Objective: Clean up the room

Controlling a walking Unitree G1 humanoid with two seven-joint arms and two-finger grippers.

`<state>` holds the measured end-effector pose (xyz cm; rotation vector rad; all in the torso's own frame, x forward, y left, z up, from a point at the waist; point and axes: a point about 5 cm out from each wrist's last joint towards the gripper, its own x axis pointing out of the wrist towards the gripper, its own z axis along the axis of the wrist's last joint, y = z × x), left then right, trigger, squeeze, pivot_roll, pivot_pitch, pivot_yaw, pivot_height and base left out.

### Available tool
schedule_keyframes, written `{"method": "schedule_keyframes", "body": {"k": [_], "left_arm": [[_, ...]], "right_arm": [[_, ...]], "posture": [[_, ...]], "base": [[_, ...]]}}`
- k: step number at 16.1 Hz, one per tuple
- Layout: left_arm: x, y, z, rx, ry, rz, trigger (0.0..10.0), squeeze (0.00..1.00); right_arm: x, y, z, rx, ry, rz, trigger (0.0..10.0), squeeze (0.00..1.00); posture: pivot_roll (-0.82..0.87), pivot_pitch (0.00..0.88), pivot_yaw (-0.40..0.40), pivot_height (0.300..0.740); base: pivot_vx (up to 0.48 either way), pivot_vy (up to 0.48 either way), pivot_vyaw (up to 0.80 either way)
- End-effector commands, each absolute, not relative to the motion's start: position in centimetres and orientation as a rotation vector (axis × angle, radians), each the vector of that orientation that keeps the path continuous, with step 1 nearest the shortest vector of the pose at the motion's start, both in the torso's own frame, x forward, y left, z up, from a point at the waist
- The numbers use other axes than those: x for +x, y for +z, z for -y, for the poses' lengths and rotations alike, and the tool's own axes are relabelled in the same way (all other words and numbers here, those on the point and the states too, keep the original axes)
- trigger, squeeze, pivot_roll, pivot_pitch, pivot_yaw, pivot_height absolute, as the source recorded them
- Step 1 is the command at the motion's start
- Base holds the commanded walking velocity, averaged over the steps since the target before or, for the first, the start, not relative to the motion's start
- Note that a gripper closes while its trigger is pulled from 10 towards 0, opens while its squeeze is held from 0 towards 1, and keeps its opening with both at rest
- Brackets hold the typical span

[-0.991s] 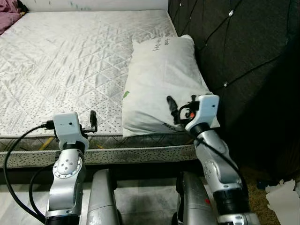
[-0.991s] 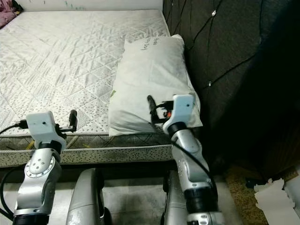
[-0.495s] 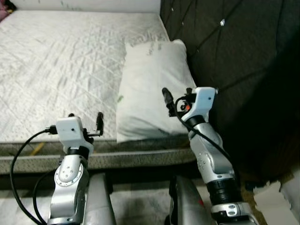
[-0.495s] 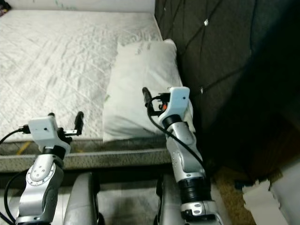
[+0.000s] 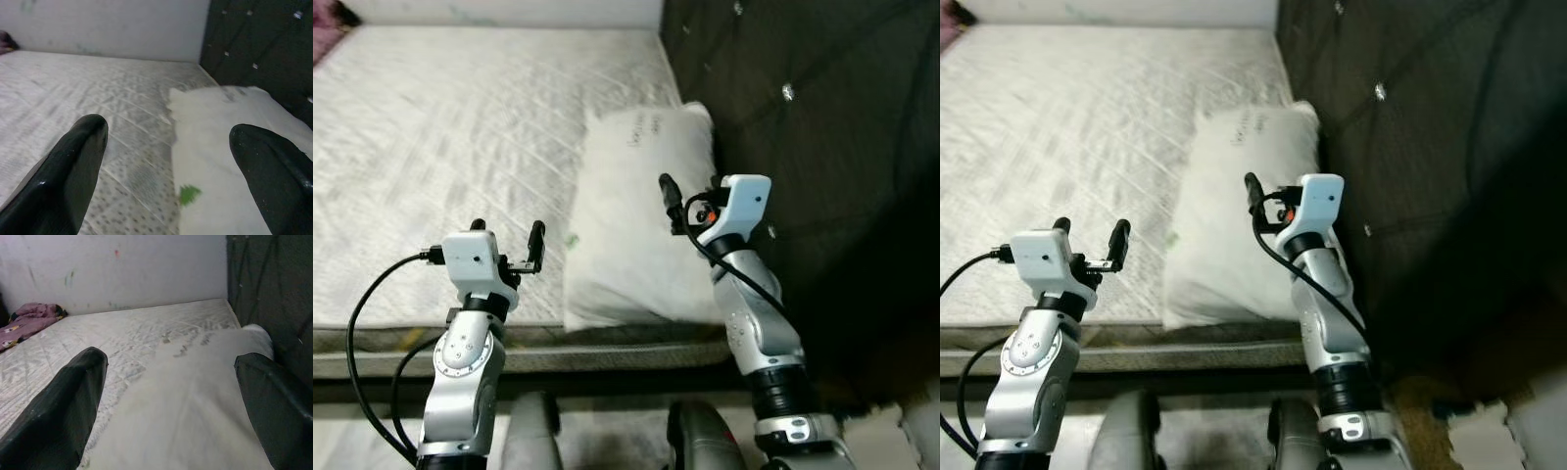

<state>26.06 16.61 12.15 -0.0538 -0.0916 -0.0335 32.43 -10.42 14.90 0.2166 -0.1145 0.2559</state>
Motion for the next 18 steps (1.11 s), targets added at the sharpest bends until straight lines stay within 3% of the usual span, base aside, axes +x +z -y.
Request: {"method": "schedule_keyframes", "body": {"k": [1, 4, 9, 18], "left_arm": [[26.0, 12.3, -16.8, -0.05, -0.022, 0.095, 10.0, 0.0], [26.2, 12.3, -16.4, -0.039, -0.02, 0.071, 10.0, 0.0], [26.1, 11.6, -17.1, 0.027, 0.107, 0.01, 10.0, 0.0], [25.6, 11.6, -16.3, -0.075, 0.03, 0.016, 10.0, 0.0]], "right_arm": [[32.6, 15.0, 10.4, 0.218, 0.251, 0.12, 10.0, 0.0], [32.8, 15.0, 10.5, 0.21, 0.24, 0.12, 10.0, 0.0], [32.2, 14.3, 10.8, 0.202, 0.217, 0.1, 10.0, 0.0], [31.6, 11.7, 12.0, 0.186, 0.125, -0.047, 10.0, 0.0]], "posture": [[-0.01, 0.0, -0.02, 0.709], [-0.01, 0.0, -0.021, 0.74], [-0.02, 0.0, -0.023, 0.74], [-0.03, 0.0, -0.026, 0.74]], "base": [[0.0, 0.0, 0.0], [0.0, 0.0, 0.0], [0.0, 0.0, 0.0], [0.0, 0.0, 0.0]]}}
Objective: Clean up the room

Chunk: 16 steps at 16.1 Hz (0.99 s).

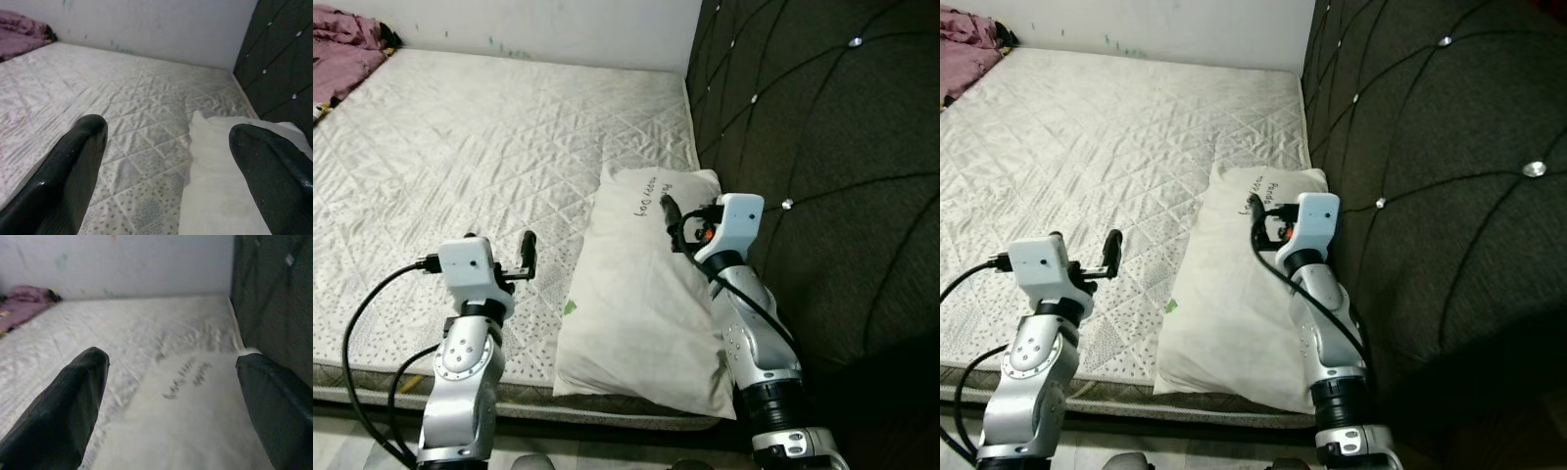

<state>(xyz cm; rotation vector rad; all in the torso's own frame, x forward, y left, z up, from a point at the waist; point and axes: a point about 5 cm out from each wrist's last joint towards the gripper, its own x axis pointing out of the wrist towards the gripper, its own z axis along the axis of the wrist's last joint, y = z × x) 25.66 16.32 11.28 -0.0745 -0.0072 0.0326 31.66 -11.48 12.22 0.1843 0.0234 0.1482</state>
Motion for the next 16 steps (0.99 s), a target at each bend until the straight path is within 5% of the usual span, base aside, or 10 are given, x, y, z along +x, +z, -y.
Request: {"method": "schedule_keyframes", "body": {"k": [1, 4, 11, 16], "left_arm": [[25.6, 11.8, -16.2, -0.066, 0.033, 0.025, 10.0, 0.0], [25.3, 11.5, -15.6, -0.098, 0.013, 0.009, 10.0, 0.0], [25.7, 11.6, -15.3, -0.124, 0.001, 0.001, 10.0, 0.0], [25.8, 11.6, -15.2, -0.135, 0.001, 0.0, 10.0, 0.0]], "right_arm": [[31.6, 11.1, 12.3, 0.186, 0.101, -0.086, 10.0, 0.0], [31.9, 11.1, 11.9, 0.055, 0.116, -0.086, 10.0, 0.0], [31.3, 11.3, 10.9, 0.162, 0.217, -0.104, 10.0, 0.0], [31.8, 11.7, 11.4, 0.146, 0.21, -0.1, 10.0, 0.0]], "posture": [[-0.03, 0.0, -0.029, 0.74], [-0.04, 0.0, -0.032, 0.74], [-0.05, 0.0, -0.036, 0.74], [-0.05, 0.0, -0.036, 0.74]], "base": [[0.0, 0.0, 0.0], [0.0, 0.0, 0.0], [0.0, 0.0, 0.0], [0.0, 0.405, -0.48]]}}
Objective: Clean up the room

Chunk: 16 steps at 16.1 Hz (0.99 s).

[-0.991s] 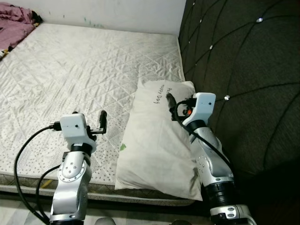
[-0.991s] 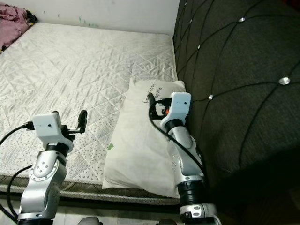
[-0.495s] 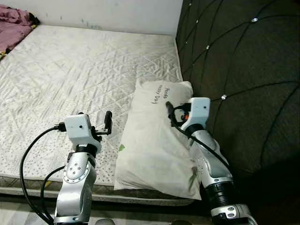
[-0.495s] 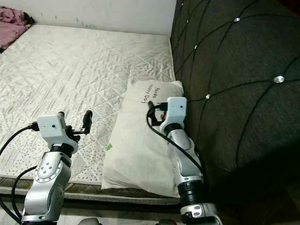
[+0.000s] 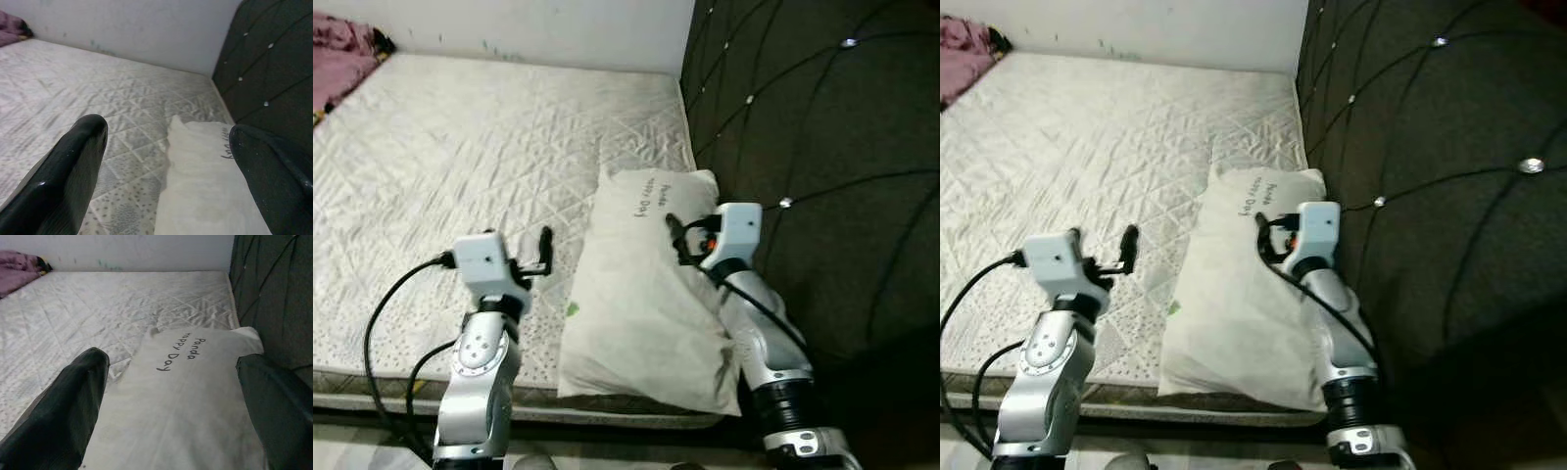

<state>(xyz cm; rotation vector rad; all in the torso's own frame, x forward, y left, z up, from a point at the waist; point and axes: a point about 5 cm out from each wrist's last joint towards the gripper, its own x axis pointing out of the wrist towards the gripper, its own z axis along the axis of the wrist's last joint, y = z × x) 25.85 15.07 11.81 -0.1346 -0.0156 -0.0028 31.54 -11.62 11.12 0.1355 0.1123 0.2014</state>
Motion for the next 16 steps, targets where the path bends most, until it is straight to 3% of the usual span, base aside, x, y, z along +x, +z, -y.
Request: {"method": "schedule_keyframes", "body": {"k": [1, 16], "left_arm": [[25.86, 11.63, -15.19, -0.137, 0.001, 0.0, 10.0, 0.0], [26.09, 11.75, -14.96, -0.162, -0.006, 0.007, 10.0, 0.0]], "right_arm": [[31.8, 11.68, 11.38, 0.146, 0.212, -0.1, 10.0, 0.0], [32.12, 11.39, 10.9, 0.106, 0.21, -0.101, 10.0, 0.0]], "posture": [[-0.05, 0.0, -0.036, 0.74], [-0.05, 0.0, -0.038, 0.74]], "base": [[0.0, 0.48, -0.61], [0.0, 0.48, -0.03]]}}
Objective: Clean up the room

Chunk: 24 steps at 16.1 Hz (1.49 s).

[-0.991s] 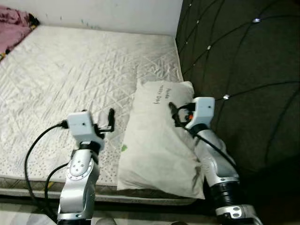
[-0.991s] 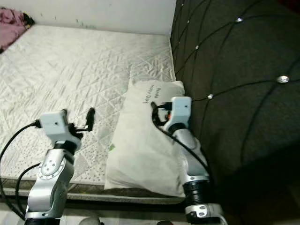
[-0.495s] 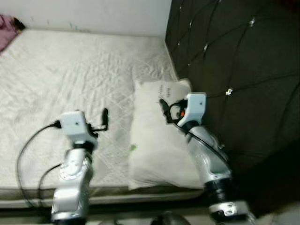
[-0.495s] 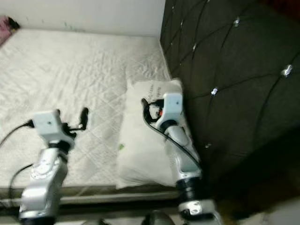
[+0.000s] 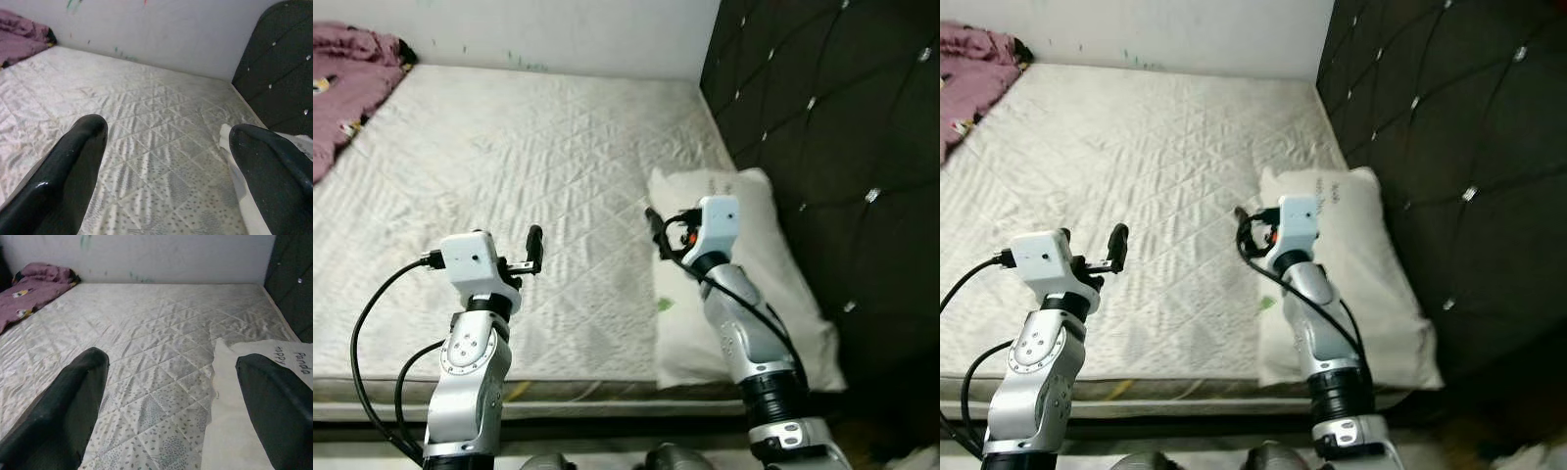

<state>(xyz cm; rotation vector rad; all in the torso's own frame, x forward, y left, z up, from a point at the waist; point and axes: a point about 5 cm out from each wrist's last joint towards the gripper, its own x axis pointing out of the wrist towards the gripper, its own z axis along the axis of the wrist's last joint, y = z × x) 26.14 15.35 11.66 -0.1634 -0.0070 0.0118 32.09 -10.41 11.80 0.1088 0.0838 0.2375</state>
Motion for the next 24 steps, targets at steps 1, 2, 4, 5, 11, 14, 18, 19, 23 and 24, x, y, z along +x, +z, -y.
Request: {"method": "schedule_keyframes", "body": {"k": [1, 2, 4, 5, 11, 14, 18, 19, 23, 24], "left_arm": [[26.09, 11.76, -14.94, -0.161, -0.007, 0.008, 10.0, 0.0], [26.1, 11.76, -14.92, -0.16, -0.008, 0.008, 10.0, 0.0], [26.1, 11.77, -14.94, -0.159, -0.008, 0.008, 10.0, 0.0], [26.12, 11.78, -14.94, -0.159, -0.008, 0.008, 10.0, 0.0], [26.24, 11.78, -14.88, -0.158, -0.005, 0.007, 10.0, 0.0], [26.29, 11.8, -14.88, -0.156, -0.005, 0.009, 10.0, 0.0], [26.34, 11.73, -14.83, -0.159, -0.004, 0.001, 10.0, 0.0], [26.38, 11.77, -14.86, -0.156, -0.002, 0.006, 10.0, 0.0], [26.39, 11.76, -14.89, -0.156, -0.001, 0.006, 10.0, 0.0], [26.39, 11.73, -14.86, -0.156, 0.0, 0.005, 10.0, 0.0]], "right_arm": [[32.11, 11.3, 10.88, 0.108, 0.209, -0.106, 10.0, 0.0], [32.1, 11.26, 10.87, 0.106, 0.208, -0.108, 10.0, 0.0], [32.08, 11.22, 10.75, 0.097, 0.214, -0.109, 10.0, 0.0], [32.09, 11.21, 10.72, 0.097, 0.216, -0.109, 10.0, 0.0], [32.2, 11.09, 10.57, 0.094, 0.228, -0.114, 10.0, 0.0], [32.23, 11.04, 10.5, 0.089, 0.235, -0.119, 10.0, 0.0], [32.27, 10.99, 10.38, 0.083, 0.246, -0.12, 10.0, 0.0], [32.29, 10.99, 10.35, 0.084, 0.246, -0.12, 10.0, 0.0], [32.3, 10.94, 10.28, 0.082, 0.249, -0.122, 10.0, 0.0], [32.29, 10.87, 10.27, 0.082, 0.249, -0.124, 10.0, 0.0]], "posture": [[-0.05, 0.0, -0.038, 0.74], [-0.05, 0.0, -0.038, 0.74], [-0.05, 0.0, -0.036, 0.74], [-0.05, 0.0, -0.036, 0.74], [-0.05, 0.0, -0.04, 0.74], [-0.05, 0.0, -0.04, 0.74], [-0.05, 0.0, -0.04, 0.74], [-0.05, 0.0, -0.041, 0.74], [-0.05, 0.0, -0.041, 0.74], [-0.05, 0.0, -0.041, 0.74]], "base": [[0.0, 0.48, 0.0], [0.0, 0.48, 0.0], [0.0, 0.48, 0.0], [0.0, 0.48, 0.0], [0.0, 0.48, 0.0], [0.0, 0.48, 0.0], [0.0, 0.48, -0.17], [0.0, 0.48, 0.0], [0.0, 0.48, 0.0], [0.0, 0.48, 0.0]]}}
